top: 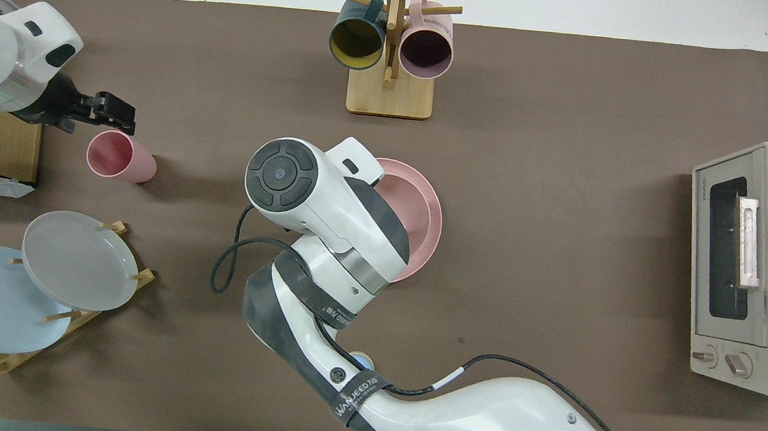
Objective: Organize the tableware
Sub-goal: 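Carry the bowl with the right gripper while the left gripper grasps the cup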
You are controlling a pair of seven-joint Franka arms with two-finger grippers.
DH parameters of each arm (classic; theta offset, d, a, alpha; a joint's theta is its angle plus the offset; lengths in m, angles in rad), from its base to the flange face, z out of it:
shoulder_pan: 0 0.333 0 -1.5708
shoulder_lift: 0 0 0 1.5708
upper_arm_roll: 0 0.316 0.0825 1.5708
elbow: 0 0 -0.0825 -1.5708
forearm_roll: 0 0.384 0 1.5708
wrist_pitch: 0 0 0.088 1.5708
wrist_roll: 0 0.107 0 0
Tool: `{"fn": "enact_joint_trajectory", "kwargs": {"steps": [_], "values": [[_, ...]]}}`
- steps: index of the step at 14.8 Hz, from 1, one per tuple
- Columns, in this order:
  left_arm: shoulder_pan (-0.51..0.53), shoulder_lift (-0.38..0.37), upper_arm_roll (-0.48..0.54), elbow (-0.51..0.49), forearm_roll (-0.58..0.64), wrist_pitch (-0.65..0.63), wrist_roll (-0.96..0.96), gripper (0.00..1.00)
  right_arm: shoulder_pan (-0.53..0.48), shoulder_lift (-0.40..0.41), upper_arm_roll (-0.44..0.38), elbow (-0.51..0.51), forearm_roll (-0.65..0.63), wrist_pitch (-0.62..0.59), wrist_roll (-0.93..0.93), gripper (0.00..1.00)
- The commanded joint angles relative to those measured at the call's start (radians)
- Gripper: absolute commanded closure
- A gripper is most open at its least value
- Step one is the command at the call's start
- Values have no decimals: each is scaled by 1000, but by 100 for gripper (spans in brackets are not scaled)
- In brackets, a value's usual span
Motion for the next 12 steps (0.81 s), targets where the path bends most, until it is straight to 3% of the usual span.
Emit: {"fn": "enact_joint_trajectory", "kwargs": {"steps": [1,12], "values": [[2,22,-5,2,10,39,-13,0,-13,10,3,-11,-22,41,3,100],[-12,-33,-5,-203,10,134,-122,0,22,17,3,-54,-19,77,28,100]]}}
